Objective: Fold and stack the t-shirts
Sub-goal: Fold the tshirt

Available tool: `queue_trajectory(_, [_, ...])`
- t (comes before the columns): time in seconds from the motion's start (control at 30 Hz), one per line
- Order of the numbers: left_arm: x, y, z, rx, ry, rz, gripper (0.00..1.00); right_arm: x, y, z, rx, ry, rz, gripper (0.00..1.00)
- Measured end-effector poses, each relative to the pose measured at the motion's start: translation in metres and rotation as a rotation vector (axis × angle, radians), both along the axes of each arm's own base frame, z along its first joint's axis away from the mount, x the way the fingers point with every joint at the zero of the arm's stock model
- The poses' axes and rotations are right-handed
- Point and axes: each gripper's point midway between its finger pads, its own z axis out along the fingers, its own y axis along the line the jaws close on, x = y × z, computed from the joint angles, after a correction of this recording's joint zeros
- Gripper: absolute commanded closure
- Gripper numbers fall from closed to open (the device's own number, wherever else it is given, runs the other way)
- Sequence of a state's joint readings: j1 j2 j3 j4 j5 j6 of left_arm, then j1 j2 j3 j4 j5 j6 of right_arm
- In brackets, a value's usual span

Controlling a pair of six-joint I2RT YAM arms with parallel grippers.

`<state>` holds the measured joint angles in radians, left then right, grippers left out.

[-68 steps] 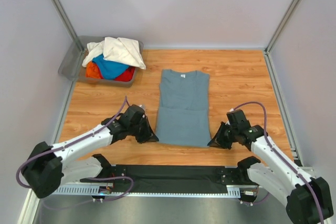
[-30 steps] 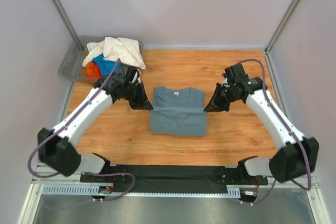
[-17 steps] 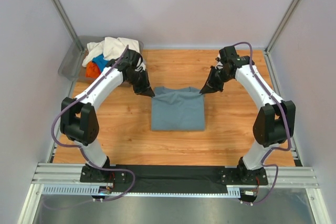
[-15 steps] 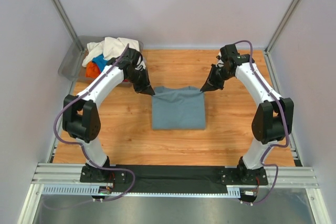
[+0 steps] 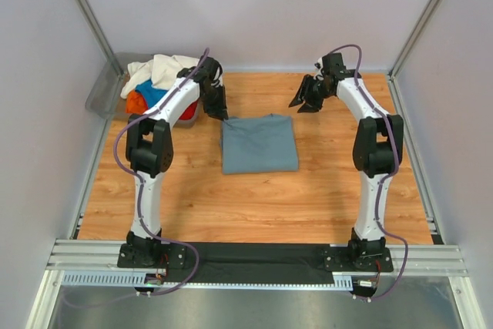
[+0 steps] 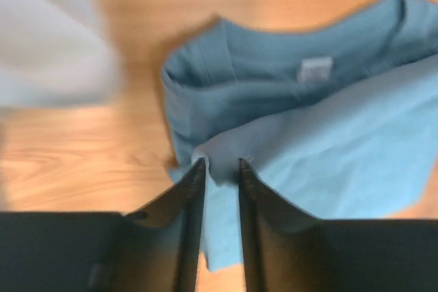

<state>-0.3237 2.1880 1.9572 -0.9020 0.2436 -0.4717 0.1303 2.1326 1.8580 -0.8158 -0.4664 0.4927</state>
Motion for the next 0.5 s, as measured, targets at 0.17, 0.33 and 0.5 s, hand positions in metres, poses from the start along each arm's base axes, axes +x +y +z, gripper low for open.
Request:
queue_trajectory(0.17, [0.026, 0.044, 0.006, 0.21, -0.114, 0.032, 0.36, 0.067, -0.025, -0.004, 0.0, -0.095, -0.032, 0.36])
queue_trajectory(0.33, [0.017, 0.065, 0.051, 0.234, -0.216, 0.035, 0.34, 0.027, -0.046, 0.002, -0.048, -0.082, -0.031, 0.32])
queue_trajectory(0.5, [-0.031, 0.047, 0.098, 0.08, -0.297, -0.03, 0.35, -0.021, -0.019, 0.013, -0.003, -0.076, 0.031, 0.26])
